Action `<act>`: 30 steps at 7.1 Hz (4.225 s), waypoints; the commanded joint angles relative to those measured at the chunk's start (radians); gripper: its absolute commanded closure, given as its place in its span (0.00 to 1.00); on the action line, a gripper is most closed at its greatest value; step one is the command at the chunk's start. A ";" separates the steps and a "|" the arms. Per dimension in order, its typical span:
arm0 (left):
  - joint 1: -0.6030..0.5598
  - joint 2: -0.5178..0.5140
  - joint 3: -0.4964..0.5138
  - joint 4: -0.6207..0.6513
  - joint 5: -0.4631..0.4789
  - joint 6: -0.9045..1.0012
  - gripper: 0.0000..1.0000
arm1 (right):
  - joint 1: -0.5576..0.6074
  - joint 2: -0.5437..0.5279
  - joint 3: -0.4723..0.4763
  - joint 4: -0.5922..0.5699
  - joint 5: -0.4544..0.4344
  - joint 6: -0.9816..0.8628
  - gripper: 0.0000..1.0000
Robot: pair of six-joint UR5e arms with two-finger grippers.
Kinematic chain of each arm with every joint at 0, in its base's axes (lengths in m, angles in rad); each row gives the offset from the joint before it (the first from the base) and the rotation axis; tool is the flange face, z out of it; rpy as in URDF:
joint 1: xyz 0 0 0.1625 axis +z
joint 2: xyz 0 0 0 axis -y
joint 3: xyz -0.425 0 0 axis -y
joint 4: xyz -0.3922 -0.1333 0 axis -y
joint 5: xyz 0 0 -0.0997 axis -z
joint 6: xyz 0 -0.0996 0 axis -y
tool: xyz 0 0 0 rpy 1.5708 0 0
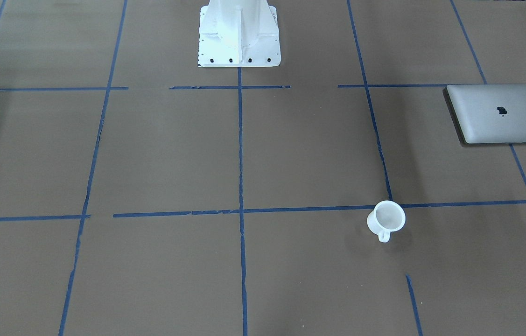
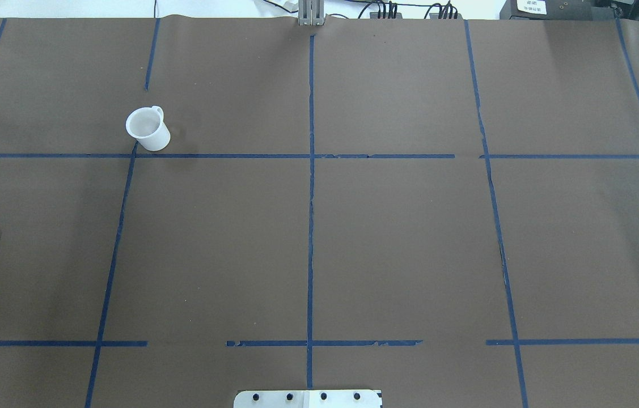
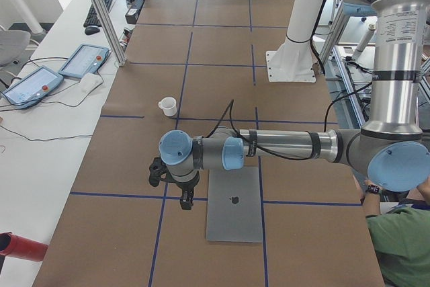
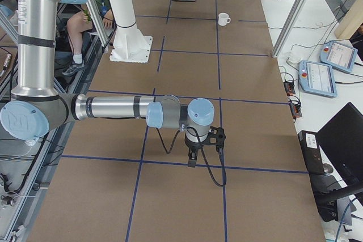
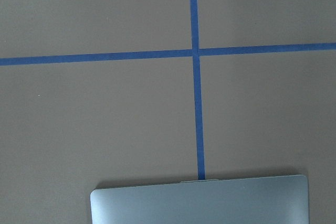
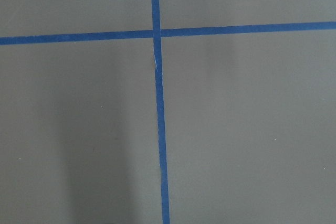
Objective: Place cup on laptop
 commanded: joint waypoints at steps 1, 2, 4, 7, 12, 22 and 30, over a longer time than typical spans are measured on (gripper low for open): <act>0.001 -0.001 0.001 -0.002 0.007 0.000 0.00 | 0.000 0.000 0.000 0.000 0.000 0.000 0.00; 0.001 -0.002 -0.013 -0.002 0.001 0.000 0.00 | 0.000 0.000 0.000 0.000 0.000 0.000 0.00; 0.002 -0.031 -0.025 -0.006 -0.052 -0.005 0.00 | 0.000 0.000 0.000 0.000 0.000 0.000 0.00; 0.098 -0.181 -0.040 -0.068 -0.048 -0.114 0.00 | 0.000 0.000 0.000 0.000 0.000 0.000 0.00; 0.419 -0.550 0.132 -0.061 0.013 -0.450 0.00 | 0.000 0.000 0.000 0.000 0.000 0.000 0.00; 0.557 -0.804 0.582 -0.262 0.081 -0.541 0.00 | 0.000 0.000 0.000 0.000 0.000 0.000 0.00; 0.610 -0.806 0.644 -0.376 0.124 -0.673 1.00 | 0.000 0.000 0.000 0.000 0.000 0.000 0.00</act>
